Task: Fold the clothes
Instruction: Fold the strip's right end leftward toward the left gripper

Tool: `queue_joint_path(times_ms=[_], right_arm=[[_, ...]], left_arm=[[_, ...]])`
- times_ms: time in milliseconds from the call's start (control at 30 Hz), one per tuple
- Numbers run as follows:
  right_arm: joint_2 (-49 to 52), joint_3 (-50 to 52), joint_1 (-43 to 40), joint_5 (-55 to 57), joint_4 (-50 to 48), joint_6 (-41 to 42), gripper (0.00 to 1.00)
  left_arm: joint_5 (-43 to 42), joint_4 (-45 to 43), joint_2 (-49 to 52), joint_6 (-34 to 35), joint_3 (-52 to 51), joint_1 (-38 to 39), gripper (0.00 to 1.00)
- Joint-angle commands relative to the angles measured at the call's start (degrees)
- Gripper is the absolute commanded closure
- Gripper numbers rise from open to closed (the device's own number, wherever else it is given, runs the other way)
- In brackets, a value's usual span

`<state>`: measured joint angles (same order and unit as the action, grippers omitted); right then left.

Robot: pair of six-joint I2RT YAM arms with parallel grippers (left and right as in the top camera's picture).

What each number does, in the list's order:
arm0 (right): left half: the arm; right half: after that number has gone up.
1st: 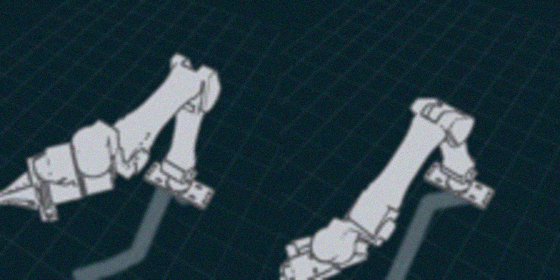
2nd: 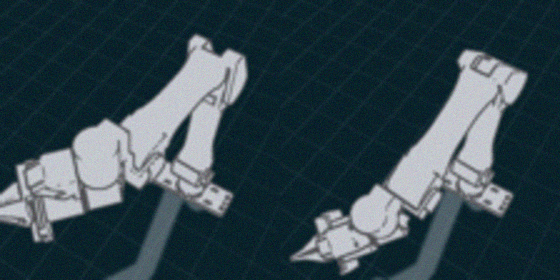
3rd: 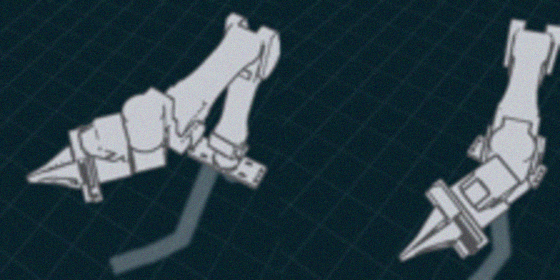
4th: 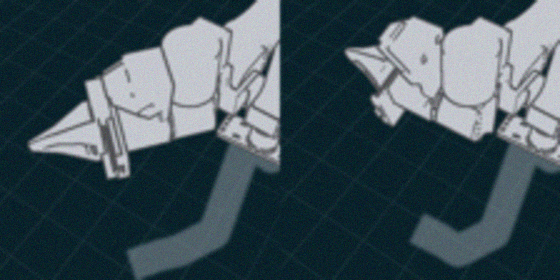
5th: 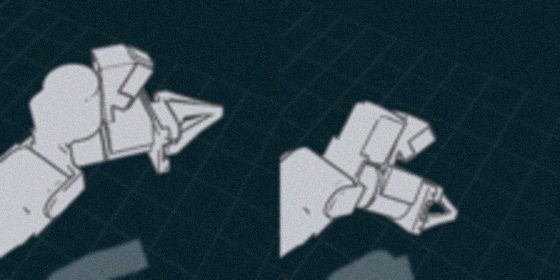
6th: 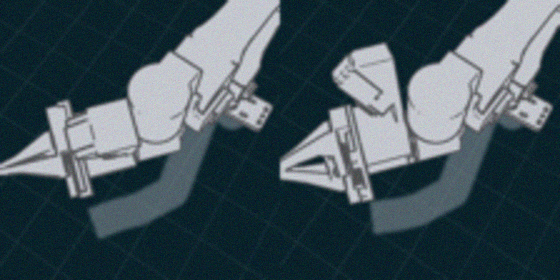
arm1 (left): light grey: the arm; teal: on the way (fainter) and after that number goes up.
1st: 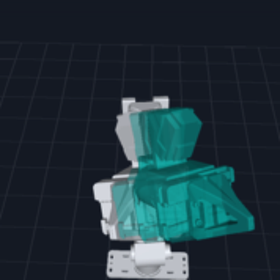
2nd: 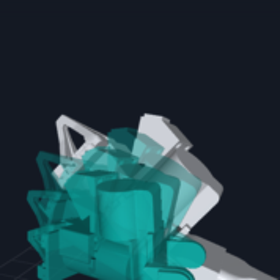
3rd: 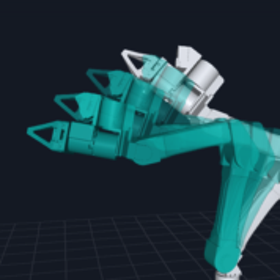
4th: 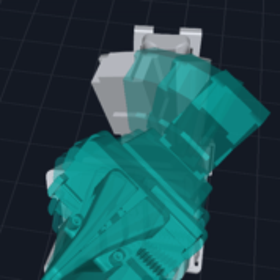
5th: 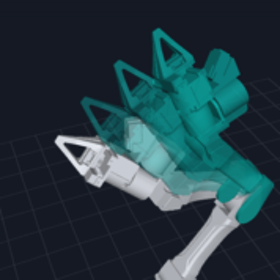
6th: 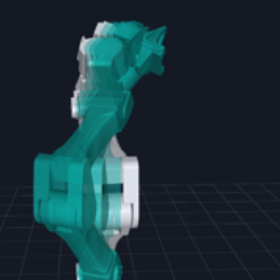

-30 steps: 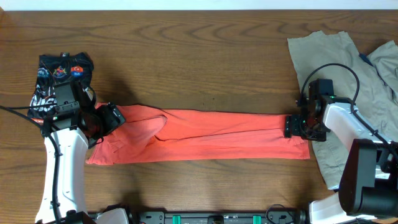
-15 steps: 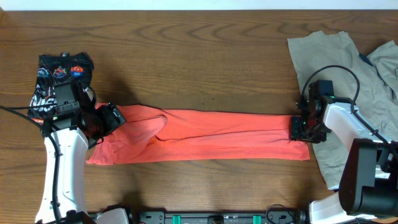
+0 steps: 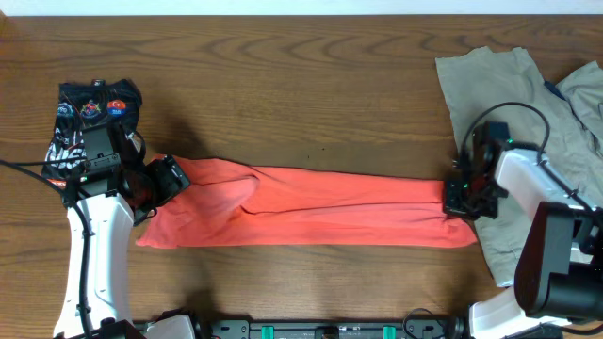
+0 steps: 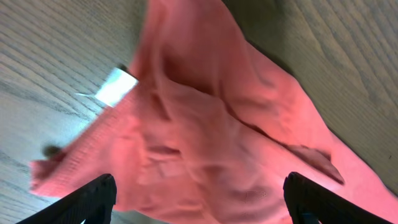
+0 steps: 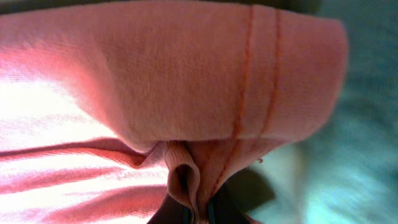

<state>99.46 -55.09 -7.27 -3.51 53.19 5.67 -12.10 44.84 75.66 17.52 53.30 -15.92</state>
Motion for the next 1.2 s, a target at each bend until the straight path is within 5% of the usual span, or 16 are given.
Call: queue_joint_path(times_ms=[0, 267, 700, 1167], right_arm=[[0.50, -7.13, -1.99, 5.64, 3.54, 2.23, 0.99], [0.50, -20.46, 3.56, -1.79, 14.27, -2.82, 0.99], [1.16, -20.57, 27.74, -4.09, 13.35, 7.21, 0.99], [1.92, -20.55, 36.24, -7.34, 10.67, 12.85, 0.99]], left_arm=[[-0.33, 0.37, 0.35, -1.20, 0.39, -0.02, 0.12], [-0.33, 0.39, 0.35, -1.18, 0.39, -0.02, 0.12], [-0.35, 1.22, 0.35, -1.16, -0.02, -0.02, 0.12], [-0.35, 1.20, 0.35, -1.14, -0.24, -0.02, 0.12]])
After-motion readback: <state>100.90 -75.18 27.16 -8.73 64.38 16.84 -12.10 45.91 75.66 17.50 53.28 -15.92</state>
